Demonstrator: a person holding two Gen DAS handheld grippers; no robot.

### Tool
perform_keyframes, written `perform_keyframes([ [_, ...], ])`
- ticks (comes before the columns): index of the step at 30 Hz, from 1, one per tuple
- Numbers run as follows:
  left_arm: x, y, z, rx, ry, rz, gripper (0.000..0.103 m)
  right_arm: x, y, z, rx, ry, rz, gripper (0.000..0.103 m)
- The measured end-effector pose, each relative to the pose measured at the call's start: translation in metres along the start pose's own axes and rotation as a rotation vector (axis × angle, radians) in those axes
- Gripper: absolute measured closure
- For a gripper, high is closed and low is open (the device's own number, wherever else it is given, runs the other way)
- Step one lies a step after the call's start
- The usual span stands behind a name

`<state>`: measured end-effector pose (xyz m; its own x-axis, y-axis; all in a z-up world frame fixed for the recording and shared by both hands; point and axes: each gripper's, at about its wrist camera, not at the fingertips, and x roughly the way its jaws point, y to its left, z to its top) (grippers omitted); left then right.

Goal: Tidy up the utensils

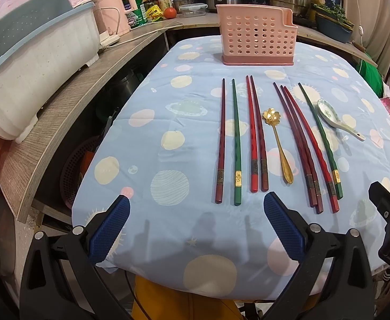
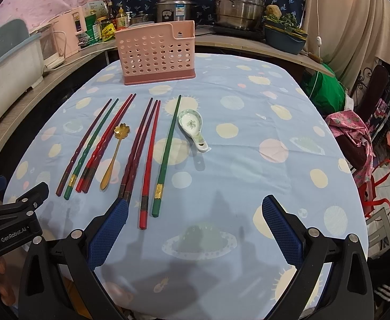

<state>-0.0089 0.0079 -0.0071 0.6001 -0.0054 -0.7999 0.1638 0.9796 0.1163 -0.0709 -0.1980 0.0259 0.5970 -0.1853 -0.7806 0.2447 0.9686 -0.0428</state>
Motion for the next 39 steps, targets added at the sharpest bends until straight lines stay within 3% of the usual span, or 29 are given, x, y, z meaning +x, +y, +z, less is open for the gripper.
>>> perform_keyframes([
  [19, 0.005, 0.002, 0.002, -0.014, 0.011, -0.023, 0.007, 0.001, -0.004, 0.000, 0.009, 0.001, 0.001, 0.007],
  [30, 0.036, 0.021, 0.008, -0.059, 0.037, -0.034, 0.008, 0.009, -0.011, 0.000, 0.022, 0.012, -0.004, 0.007],
  [39, 0.066, 0.020, 0.014, -0.065, 0.087, -0.069, 0.030, 0.012, -0.009, 0.001, 0.020, 0.016, -0.005, 0.007],
])
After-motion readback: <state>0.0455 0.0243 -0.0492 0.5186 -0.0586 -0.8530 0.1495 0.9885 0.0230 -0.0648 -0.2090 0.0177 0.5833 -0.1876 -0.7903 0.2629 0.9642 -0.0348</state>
